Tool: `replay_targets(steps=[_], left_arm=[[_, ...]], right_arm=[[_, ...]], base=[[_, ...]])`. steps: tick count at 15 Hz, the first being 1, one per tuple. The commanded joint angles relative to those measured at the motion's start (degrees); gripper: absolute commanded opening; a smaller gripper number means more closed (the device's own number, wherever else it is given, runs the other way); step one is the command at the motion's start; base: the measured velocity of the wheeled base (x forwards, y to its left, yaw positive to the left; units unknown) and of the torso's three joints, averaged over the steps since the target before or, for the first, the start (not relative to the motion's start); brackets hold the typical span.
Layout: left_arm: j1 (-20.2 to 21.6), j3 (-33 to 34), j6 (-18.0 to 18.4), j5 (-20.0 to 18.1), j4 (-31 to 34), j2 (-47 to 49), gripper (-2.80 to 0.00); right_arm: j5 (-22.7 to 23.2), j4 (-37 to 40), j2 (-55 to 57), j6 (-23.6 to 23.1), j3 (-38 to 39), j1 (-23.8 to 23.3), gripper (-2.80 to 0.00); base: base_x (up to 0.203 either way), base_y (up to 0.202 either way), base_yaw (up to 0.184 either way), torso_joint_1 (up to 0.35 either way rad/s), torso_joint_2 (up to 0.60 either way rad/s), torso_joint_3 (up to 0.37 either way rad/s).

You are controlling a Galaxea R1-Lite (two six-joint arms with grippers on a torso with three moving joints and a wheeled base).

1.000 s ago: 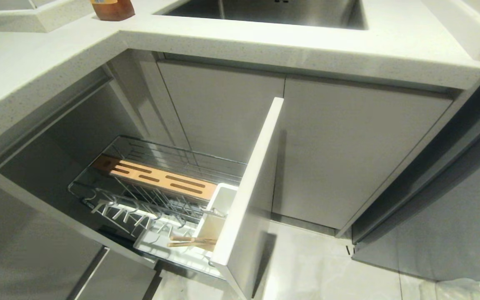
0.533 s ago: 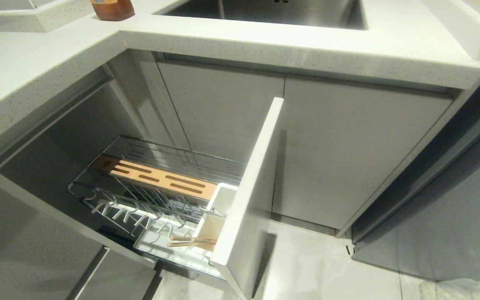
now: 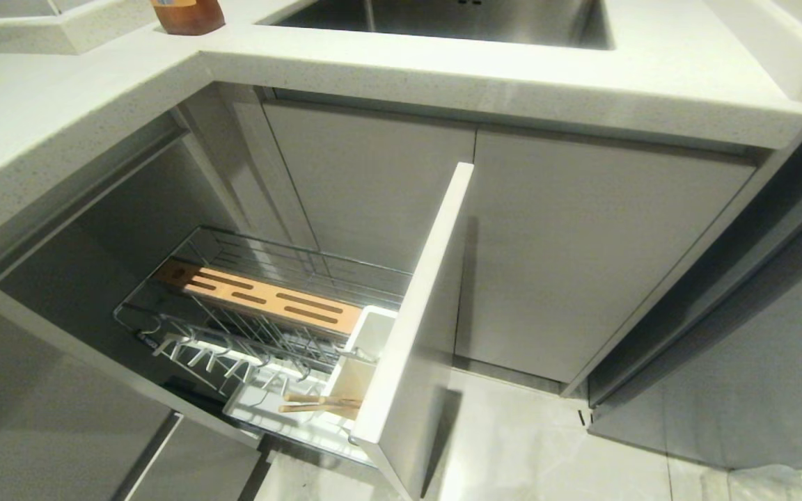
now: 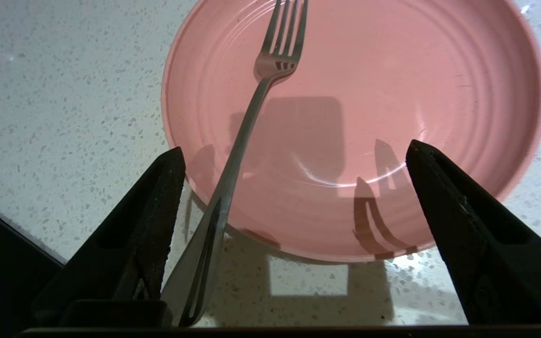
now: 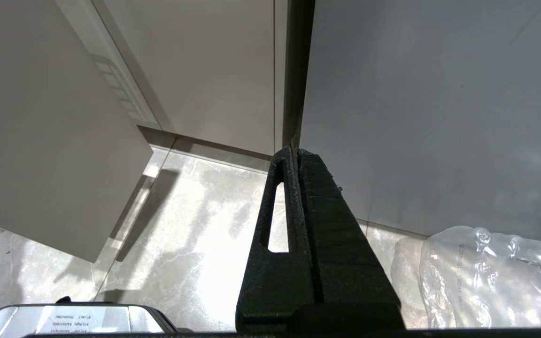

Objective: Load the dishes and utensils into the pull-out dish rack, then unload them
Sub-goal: Pick up the spoon and place it in the cupboard

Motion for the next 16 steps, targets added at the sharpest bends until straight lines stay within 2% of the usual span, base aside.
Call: replay_targets(steps=[1, 6, 13, 16], left_arm=[[-0.2, -0.1, 0.3, -0.3, 0.1, 1.4, 0.00], [-0.7, -0.1, 0.1, -0.3, -2.1, 3.8, 0.00], [-1.7, 0.0, 0.0, -3.5, 0.1, 3.8, 0.00], [-2.4, 0.1, 0.2, -3.5, 1.7, 3.7, 0.00]], right_arm=[[0.0, 0.0, 0.0, 0.0, 0.0, 0.0, -2.80], [0.0, 0.0, 0.0, 0.0, 0.0, 0.0, -2.80], [0.0, 0.0, 0.0, 0.0, 0.0, 0.0, -2.80], [0.0, 0.0, 0.0, 0.0, 0.0, 0.0, -2.80]], base=[[0.000, 0.000, 0.000, 0.000, 0.00, 0.000], [0.000, 0.000, 0.000, 0.000, 0.00, 0.000], [0.000, 0.000, 0.000, 0.000, 0.00, 0.000], [0.000, 0.000, 0.000, 0.000, 0.00, 0.000]])
